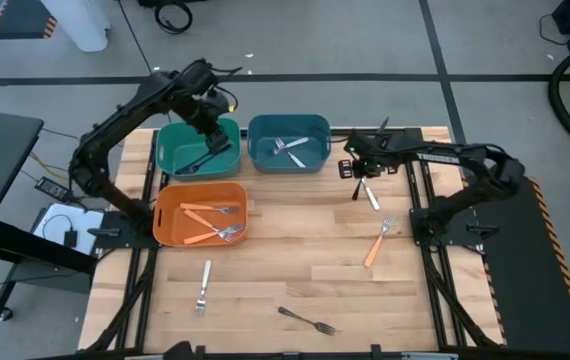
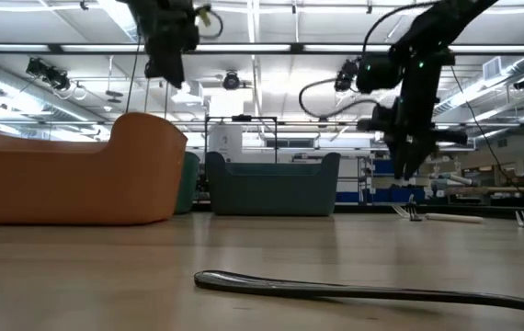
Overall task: Sort silverware by color (type)
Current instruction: Put the white fork into the blue bin
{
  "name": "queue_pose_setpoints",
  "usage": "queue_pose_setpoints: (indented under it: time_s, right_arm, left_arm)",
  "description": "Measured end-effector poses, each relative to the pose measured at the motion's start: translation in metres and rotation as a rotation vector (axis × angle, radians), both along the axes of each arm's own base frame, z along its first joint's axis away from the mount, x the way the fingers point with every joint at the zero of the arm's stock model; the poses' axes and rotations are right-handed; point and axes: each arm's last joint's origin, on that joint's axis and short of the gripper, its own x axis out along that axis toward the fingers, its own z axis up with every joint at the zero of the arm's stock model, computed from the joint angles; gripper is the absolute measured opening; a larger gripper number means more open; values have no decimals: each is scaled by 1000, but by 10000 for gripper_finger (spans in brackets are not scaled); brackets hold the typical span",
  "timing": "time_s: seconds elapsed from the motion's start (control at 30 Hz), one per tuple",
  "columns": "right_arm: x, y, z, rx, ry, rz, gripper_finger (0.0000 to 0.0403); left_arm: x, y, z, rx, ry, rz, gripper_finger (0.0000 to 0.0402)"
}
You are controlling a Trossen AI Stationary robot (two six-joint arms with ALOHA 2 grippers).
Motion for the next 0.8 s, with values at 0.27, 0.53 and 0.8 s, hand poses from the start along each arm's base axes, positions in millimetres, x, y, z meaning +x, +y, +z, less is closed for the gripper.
queue_pose_setpoints:
  time_s: [0.27, 0.53, 0.8]
  right_arm:
    - [8, -7, -31, 194, 42, -47, 84]
    - [4, 3, -33, 291, 105, 11, 84]
    - [9, 19, -32, 291, 154, 154, 84]
  left_arm:
    - [-5, -34, 28, 95, -105, -80, 121]
    - [-9, -44, 31, 83, -86, -99, 121]
    - [-11, -45, 30, 77, -62, -117, 121]
